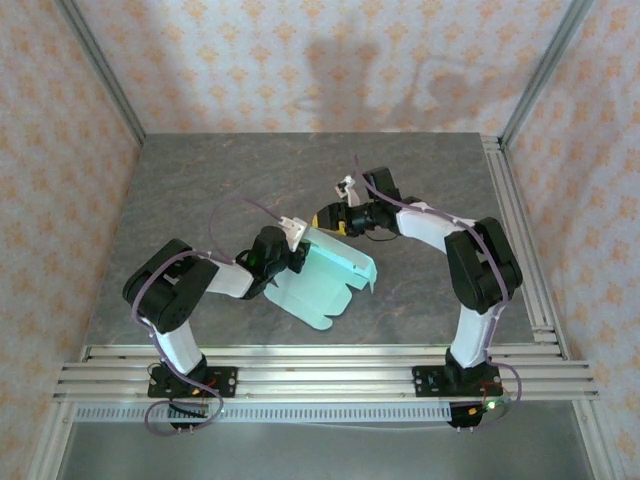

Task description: Fold the paper box

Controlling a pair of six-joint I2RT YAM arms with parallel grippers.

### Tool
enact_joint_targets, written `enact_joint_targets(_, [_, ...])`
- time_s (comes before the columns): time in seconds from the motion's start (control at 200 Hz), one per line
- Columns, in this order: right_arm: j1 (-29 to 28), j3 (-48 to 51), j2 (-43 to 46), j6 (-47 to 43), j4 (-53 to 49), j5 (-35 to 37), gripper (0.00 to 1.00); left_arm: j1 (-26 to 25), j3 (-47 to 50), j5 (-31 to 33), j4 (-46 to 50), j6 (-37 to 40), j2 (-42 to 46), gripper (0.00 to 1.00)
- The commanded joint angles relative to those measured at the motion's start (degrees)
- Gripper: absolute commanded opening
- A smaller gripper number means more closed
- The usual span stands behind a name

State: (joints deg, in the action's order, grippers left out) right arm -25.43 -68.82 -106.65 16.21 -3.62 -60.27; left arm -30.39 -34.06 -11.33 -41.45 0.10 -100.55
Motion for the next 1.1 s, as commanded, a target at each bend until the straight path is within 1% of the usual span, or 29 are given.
enact_joint_targets(0.0, [-0.09,-1.42,-2.03,-1.68,-1.01,-1.82,0.67,-0.48,0.14,3.07,-1.42,0.87,-1.18,0.02])
enact_joint_targets(0.245, [-0.08,-0.39,-3.70,-2.08,-1.44,-1.17,0.64,-0.49,-0.12,3.29,-1.35,0.47,-2.10,0.05])
enact_joint_targets(0.45, [0.11,-0.79,-4.48,-2.76,-3.13,-0.25,0.63,-0.48,0.95,3.91,-2.68,0.33,-0.95,0.14])
enact_joint_targets(0.541, [0.29,-0.94,-4.92,-2.77,-3.44,-0.04,0.62,-0.50,2.02,4.04,-3.86,0.44,0.03,0.22])
enact_joint_targets(0.626, [0.21,-1.13,-5.14,-2.59,-3.53,-0.02,0.62,-0.46,2.55,3.90,-3.73,0.67,0.87,0.25])
enact_joint_targets(0.786, [0.25,-1.22,-5.26,-2.41,-3.46,0.01,0.62,-0.51,3.26,4.28,-3.46,0.62,2.03,0.25])
enact_joint_targets(0.926, [0.24,-1.04,-5.15,-2.41,-3.49,-0.12,0.62,-0.41,3.00,4.53,-3.39,0.61,1.79,0.21])
enact_joint_targets(1.096, [0.29,-0.96,-4.97,-2.46,-3.59,-0.20,0.62,-0.46,2.36,4.41,-4.24,-0.10,1.81,0.21])
